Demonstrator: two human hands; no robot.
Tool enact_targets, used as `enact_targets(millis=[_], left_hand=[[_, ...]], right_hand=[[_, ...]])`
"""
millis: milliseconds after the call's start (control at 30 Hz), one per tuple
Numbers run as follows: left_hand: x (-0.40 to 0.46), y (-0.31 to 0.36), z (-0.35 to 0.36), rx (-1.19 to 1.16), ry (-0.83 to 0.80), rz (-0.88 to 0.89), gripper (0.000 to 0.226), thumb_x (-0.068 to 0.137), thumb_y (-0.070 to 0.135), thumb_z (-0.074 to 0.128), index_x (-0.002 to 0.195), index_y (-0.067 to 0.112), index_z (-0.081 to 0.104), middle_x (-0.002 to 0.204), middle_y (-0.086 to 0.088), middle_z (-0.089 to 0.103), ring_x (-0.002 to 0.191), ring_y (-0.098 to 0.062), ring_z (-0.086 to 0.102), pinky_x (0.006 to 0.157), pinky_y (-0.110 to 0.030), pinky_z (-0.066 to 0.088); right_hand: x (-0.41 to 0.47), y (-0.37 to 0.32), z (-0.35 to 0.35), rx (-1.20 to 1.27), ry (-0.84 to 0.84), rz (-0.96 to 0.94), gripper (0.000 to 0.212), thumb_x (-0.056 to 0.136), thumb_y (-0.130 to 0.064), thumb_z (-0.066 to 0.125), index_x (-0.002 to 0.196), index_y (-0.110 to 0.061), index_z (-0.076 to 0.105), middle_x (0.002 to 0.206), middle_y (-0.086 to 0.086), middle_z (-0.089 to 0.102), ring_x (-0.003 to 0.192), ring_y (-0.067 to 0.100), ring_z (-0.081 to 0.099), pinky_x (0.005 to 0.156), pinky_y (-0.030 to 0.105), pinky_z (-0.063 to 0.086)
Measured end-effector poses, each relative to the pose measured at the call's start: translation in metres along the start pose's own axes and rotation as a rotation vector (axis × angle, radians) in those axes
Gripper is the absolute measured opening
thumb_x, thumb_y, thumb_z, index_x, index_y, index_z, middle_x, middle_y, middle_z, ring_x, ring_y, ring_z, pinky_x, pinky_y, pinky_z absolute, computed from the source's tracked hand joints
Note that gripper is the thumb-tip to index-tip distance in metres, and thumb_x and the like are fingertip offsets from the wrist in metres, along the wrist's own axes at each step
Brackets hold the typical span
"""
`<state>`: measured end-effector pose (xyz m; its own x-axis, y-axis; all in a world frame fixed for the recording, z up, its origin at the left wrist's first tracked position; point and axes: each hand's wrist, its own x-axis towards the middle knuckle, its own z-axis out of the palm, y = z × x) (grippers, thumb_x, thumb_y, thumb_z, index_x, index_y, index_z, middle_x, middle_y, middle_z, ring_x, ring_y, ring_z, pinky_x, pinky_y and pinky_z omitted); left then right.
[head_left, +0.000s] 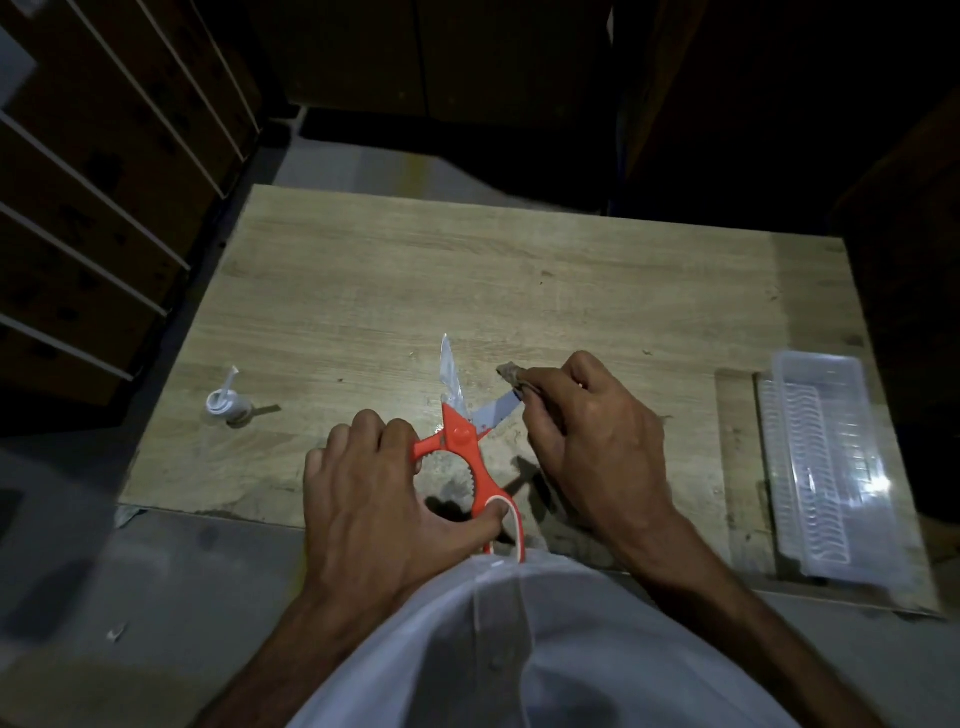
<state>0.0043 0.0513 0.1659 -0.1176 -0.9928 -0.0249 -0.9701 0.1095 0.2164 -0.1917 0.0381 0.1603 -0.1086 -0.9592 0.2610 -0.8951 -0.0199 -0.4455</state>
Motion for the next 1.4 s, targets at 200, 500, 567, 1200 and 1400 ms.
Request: enact_targets(millis=[200, 500, 567, 1200, 1400], left_hand=[[-0.003, 0.000, 0.000, -0.081, -0.019, -0.023, 0.075, 0.055, 0.092, 0.059, 0.083, 0.024, 0.051, 0.085, 0.005, 0.043, 0.082, -0.022, 0.048, 0.079, -0.043, 0.044], [-0.005, 0.003, -0.002, -0.167, -0.026, -0.051, 0.069, 0.057, 0.088, 0.059, 0.082, 0.025, 0.049, 0.084, 0.007, 0.042, 0.080, -0.021, 0.047, 0.079, -0.043, 0.045], [-0.007, 0.002, -0.002, -0.152, -0.014, -0.043, 0.068, 0.056, 0.088, 0.060, 0.080, 0.025, 0.050, 0.082, 0.007, 0.043, 0.079, -0.020, 0.047, 0.078, -0.042, 0.044], [-0.014, 0.000, -0.003, -0.046, 0.001, -0.031, 0.072, 0.054, 0.090, 0.063, 0.082, 0.025, 0.052, 0.084, 0.007, 0.044, 0.082, -0.020, 0.047, 0.080, -0.040, 0.041], [-0.012, -0.001, -0.001, -0.120, -0.026, -0.034, 0.072, 0.055, 0.091, 0.062, 0.082, 0.026, 0.051, 0.084, 0.008, 0.043, 0.082, -0.019, 0.047, 0.078, -0.039, 0.044]], right_hand=[[0.011, 0.034, -0.013, 0.006, 0.130, 0.166, 0.014, 0.095, -0.020, 0.066, 0.106, -0.018, 0.074, 0.094, 0.002, 0.064, 0.080, 0.023, 0.063, 0.062, 0.028, 0.037], [-0.024, -0.015, -0.010, 0.377, -0.124, -0.140, 0.022, 0.095, -0.030, 0.068, 0.116, -0.029, 0.078, 0.085, -0.007, 0.060, 0.072, 0.012, 0.061, 0.059, 0.035, 0.052], [-0.025, -0.012, -0.004, 0.318, -0.134, -0.171, 0.022, 0.095, -0.031, 0.067, 0.115, -0.031, 0.077, 0.083, -0.007, 0.057, 0.066, 0.012, 0.059, 0.054, 0.036, 0.051], [-0.008, 0.001, -0.001, 0.103, 0.015, -0.007, 0.019, 0.093, -0.026, 0.070, 0.110, -0.029, 0.077, 0.085, -0.006, 0.059, 0.070, 0.017, 0.062, 0.053, 0.025, 0.036], [0.002, 0.021, -0.003, 0.071, 0.012, 0.093, 0.016, 0.095, -0.025, 0.068, 0.108, -0.025, 0.077, 0.086, -0.006, 0.057, 0.077, 0.017, 0.061, 0.061, 0.025, 0.031]])
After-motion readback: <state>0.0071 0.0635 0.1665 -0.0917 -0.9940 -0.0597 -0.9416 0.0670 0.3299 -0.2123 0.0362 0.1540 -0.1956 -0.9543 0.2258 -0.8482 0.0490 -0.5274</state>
